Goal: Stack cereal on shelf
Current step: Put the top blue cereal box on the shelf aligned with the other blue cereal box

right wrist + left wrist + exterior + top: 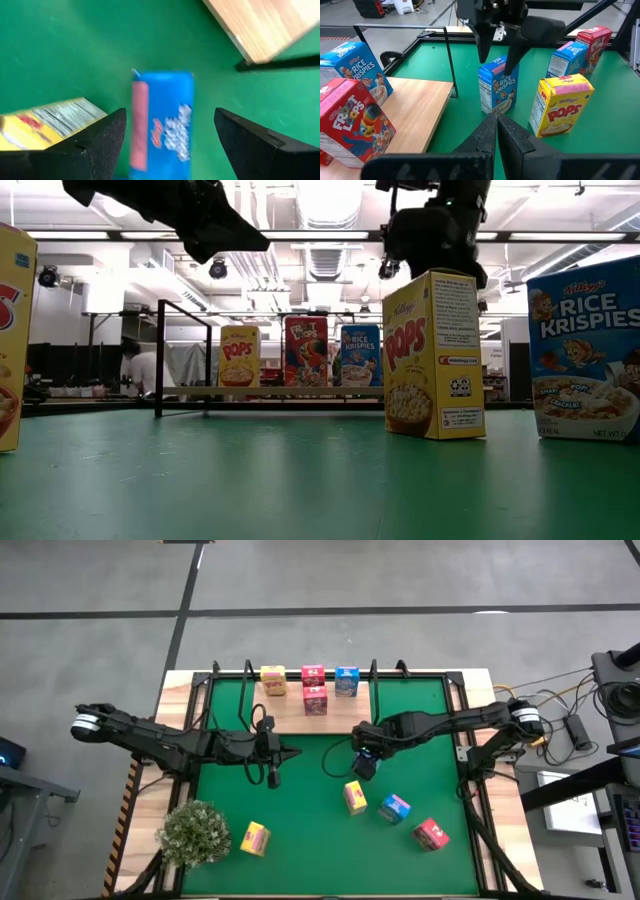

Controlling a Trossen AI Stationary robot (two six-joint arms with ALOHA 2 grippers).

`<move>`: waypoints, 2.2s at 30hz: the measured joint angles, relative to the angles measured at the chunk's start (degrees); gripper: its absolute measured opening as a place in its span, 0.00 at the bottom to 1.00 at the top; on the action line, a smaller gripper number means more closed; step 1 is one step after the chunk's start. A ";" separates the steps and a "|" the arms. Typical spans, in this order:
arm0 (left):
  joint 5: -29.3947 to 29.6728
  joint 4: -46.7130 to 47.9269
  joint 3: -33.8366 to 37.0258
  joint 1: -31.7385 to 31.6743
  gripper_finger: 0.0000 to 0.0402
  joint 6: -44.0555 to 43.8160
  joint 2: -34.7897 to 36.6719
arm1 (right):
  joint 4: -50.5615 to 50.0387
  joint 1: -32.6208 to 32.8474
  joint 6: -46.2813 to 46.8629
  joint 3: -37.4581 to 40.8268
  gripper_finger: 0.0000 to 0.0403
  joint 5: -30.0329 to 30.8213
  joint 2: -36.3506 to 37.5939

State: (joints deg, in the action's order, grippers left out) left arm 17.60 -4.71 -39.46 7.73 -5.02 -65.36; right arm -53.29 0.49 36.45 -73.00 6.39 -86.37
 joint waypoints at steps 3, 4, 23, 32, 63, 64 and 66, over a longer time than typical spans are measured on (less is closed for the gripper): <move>0.05 -0.71 0.00 -0.03 0.00 -0.63 0.00 | 0.21 0.00 -0.39 0.22 0.72 -0.17 -0.02; 0.05 -0.73 -0.08 -0.03 0.00 -1.02 0.00 | 0.47 0.00 -0.59 0.30 0.72 -0.18 -0.02; 0.05 -0.64 -1.20 -0.05 0.00 -1.75 -0.02 | 3.26 0.00 -3.06 2.70 0.55 0.23 -0.34; 0.05 -0.66 -1.22 -0.05 0.00 -1.55 -0.02 | 3.14 -0.02 -4.13 2.04 0.47 0.20 -0.37; 0.05 -1.31 -1.22 -0.07 0.00 -1.51 -0.02 | 3.26 -0.15 -9.42 -5.98 0.35 0.02 8.35; 0.05 -1.38 -1.22 -0.07 0.00 -1.51 -0.02 | 3.19 -0.15 -10.80 -7.35 0.35 0.61 8.15; 0.03 -1.49 -1.22 -0.07 0.00 -1.51 -0.02 | 3.07 -0.33 -14.31 -10.41 0.34 2.91 7.09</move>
State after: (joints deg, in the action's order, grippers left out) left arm 17.63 -6.20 -40.69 7.66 -6.52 -65.39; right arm -50.22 0.17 22.14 -83.41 9.30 -79.28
